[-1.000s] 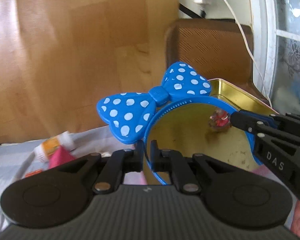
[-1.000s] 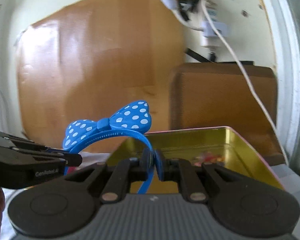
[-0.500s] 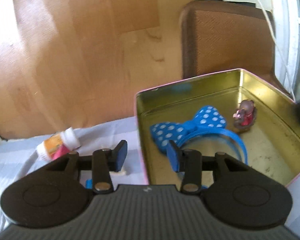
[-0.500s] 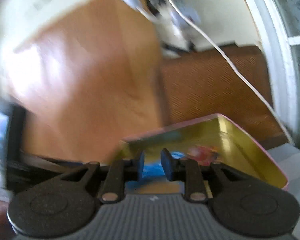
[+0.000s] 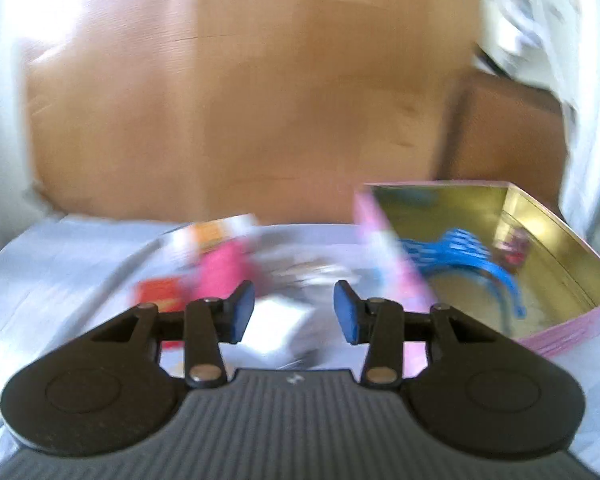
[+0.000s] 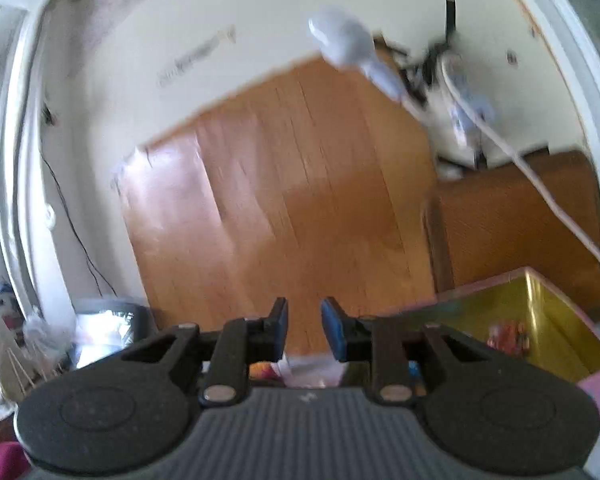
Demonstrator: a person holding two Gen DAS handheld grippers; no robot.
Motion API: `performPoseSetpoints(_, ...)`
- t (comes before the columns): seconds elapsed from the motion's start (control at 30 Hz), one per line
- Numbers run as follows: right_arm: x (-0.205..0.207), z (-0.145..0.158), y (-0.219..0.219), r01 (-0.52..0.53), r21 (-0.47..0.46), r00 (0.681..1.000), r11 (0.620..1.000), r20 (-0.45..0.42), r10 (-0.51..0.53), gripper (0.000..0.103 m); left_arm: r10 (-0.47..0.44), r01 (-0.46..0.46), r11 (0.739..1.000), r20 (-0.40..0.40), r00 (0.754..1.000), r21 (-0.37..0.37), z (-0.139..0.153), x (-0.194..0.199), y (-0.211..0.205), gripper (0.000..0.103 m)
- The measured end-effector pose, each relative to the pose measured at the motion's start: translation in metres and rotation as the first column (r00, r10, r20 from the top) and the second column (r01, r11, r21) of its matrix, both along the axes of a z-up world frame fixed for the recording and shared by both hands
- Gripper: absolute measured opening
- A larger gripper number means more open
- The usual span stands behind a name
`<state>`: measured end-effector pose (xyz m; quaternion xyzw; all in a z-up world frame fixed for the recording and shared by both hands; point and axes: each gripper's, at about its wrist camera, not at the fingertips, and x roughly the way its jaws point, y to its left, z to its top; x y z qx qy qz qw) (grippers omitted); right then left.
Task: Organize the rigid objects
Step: 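Grasp the gold cat keychain with the left tool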
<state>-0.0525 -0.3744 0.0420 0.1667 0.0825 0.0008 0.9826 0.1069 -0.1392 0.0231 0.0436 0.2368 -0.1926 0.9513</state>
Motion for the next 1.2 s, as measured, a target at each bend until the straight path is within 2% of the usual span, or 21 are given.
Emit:
performPoseSetpoints(0.07,0.021,-0.012,0.021,-0.098,-0.032,0.993,0.995,-0.074,0.095,0.022,0.090,-0.090,0.996,-0.015,0.996,-0.014,-0.012,0.000,0.048,0.044)
performPoseSetpoints(0.17,0.057,-0.037,0.058,-0.211,-0.091,0.966,0.973,-0.172,0.194,0.023,0.193,-0.195,0.981,-0.097,0.976,-0.008,-0.038,0.009,0.102,0.044)
performPoseSetpoints(0.23,0.089,-0.059,0.082,-0.276,-0.104,0.934,0.955,-0.262,0.242,0.027,0.204,-0.210,0.977,-0.154,0.967,-0.023,-0.050,0.015,0.120,0.044)
performPoseSetpoints(0.27,0.102,-0.070,0.095,-0.307,-0.114,0.917,0.945,-0.302,0.261,0.030,0.205,-0.214,0.976,-0.173,0.963,-0.031,-0.056,0.017,0.126,0.044)
performPoseSetpoints(0.3,0.114,-0.079,0.106,-0.324,-0.133,0.905,0.937,-0.333,0.265,0.038,0.207,-0.217,0.975,-0.185,0.961,-0.037,-0.060,0.018,0.133,0.044)
performPoseSetpoints(0.33,0.122,-0.088,0.117,-0.335,-0.151,0.895,0.930,-0.358,0.265,0.044,0.206,-0.218,0.975,-0.190,0.960,-0.040,-0.062,0.020,0.135,0.044)
performPoseSetpoints(0.47,0.165,-0.109,0.149,-0.361,-0.209,0.875,0.909,-0.412,0.253,0.051,0.181,-0.202,0.976,-0.211,0.961,-0.085,-0.062,0.024,0.143,0.044)
performPoseSetpoints(0.5,0.174,-0.112,0.155,-0.363,-0.225,0.873,0.904,-0.421,0.246,0.050,0.168,-0.193,0.976,-0.215,0.962,-0.102,-0.062,0.023,0.143,0.044)
performPoseSetpoints(0.53,0.182,-0.117,0.160,-0.377,-0.238,0.861,0.895,-0.446,0.244,0.040,0.155,-0.183,0.977,-0.219,0.963,-0.113,-0.060,0.021,0.143,0.044)
performPoseSetpoints(0.57,0.184,-0.120,0.160,-0.383,-0.242,0.853,0.891,-0.464,0.240,0.035,0.133,-0.165,0.978,-0.226,0.965,-0.128,-0.059,0.019,0.143,0.045)
performPoseSetpoints(0.63,0.175,-0.119,0.156,-0.397,-0.225,0.841,0.890,-0.477,0.255,0.027,0.085,-0.124,0.981,-0.240,0.967,-0.151,-0.061,0.020,0.144,0.046)
performPoseSetpoints(0.7,0.152,-0.117,0.147,-0.418,-0.237,0.837,0.877,-0.476,0.271,0.024,0.010,-0.055,0.984,-0.261,0.965,-0.168,-0.060,0.014,0.139,0.046)
performPoseSetpoints(0.73,0.138,-0.114,0.144,-0.432,-0.252,0.836,0.866,-0.473,0.279,0.023,-0.037,-0.013,0.984,-0.272,0.962,-0.179,-0.059,0.011,0.134,0.046)
performPoseSetpoints(0.8,0.105,-0.112,0.139,-0.450,-0.292,0.833,0.844,-0.478,0.278,0.013,-0.137,0.076,0.974,-0.288,0.948,-0.213,-0.058,0.003,0.120,0.046)
performPoseSetpoints(0.87,0.076,-0.110,0.130,-0.452,-0.295,0.833,0.842,-0.478,0.280,0.013,-0.217,0.151,0.961,-0.292,0.932,-0.232,-0.057,-0.003,0.103,0.049)
performPoseSetpoints(0.97,0.040,-0.111,0.118,-0.421,-0.299,0.844,0.856,-0.476,0.248,0.014,-0.279,0.226,0.952,-0.286,0.917,-0.206,-0.058,-0.013,0.076,0.057)
performPoseSetpoints(1.07,0.029,-0.115,0.114,-0.404,-0.301,0.848,0.864,-0.478,0.229,0.018,-0.275,0.234,0.957,-0.294,0.915,-0.169,-0.063,-0.014,0.057,0.060)
performPoseSetpoints(1.13,0.031,-0.115,0.115,-0.410,-0.276,0.848,0.869,-0.466,0.252,0.034,-0.262,0.214,0.961,-0.321,0.910,-0.177,-0.065,-0.011,0.051,0.061)
performPoseSetpoints(1.17,0.033,-0.115,0.117,-0.412,-0.270,0.851,0.870,-0.456,0.261,0.046,-0.265,0.212,0.959,-0.332,0.905,-0.188,-0.064,-0.011,0.051,0.061)
performPoseSetpoints(1.2,0.035,-0.116,0.118,-0.406,-0.269,0.854,0.873,-0.452,0.258,0.051,-0.267,0.210,0.958,-0.340,0.902,-0.196,-0.064,-0.012,0.050,0.061)
